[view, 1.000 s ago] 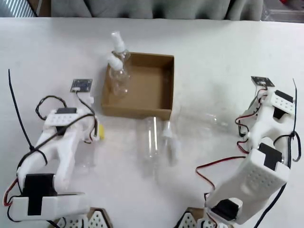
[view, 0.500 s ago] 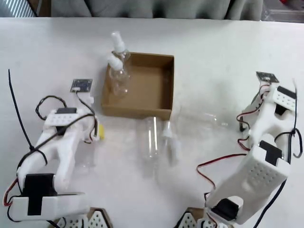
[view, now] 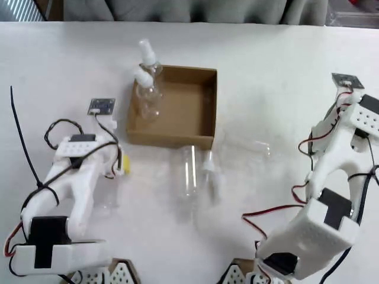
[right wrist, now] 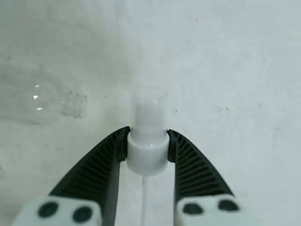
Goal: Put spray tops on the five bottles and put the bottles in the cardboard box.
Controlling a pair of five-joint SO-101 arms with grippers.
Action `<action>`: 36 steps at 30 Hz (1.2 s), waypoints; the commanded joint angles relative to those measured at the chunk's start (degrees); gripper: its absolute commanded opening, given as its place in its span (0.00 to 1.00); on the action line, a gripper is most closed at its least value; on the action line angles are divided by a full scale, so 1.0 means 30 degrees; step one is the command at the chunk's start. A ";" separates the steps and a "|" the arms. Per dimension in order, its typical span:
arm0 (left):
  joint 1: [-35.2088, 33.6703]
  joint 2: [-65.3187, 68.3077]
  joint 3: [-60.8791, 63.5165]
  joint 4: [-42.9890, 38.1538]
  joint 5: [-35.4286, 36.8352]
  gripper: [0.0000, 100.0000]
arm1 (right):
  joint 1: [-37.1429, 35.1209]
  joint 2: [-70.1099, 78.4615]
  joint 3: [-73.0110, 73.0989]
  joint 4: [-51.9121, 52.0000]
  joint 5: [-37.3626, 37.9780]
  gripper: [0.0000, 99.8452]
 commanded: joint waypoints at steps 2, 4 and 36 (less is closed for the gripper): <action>-0.0103 -0.0132 -0.0938 -0.0293 0.0205 0.02 | 0.0425 -0.2857 0.2168 -0.1304 -0.0205 0.02; -0.0103 -0.0161 -0.0908 -0.0293 0.0205 0.02 | 0.0513 -0.3853 0.3282 -0.2095 -0.0293 0.02; -0.0103 -0.8923 0.2813 -0.1260 0.0205 0.02 | -0.3941 -1.5575 1.1429 -1.4901 -0.7590 0.02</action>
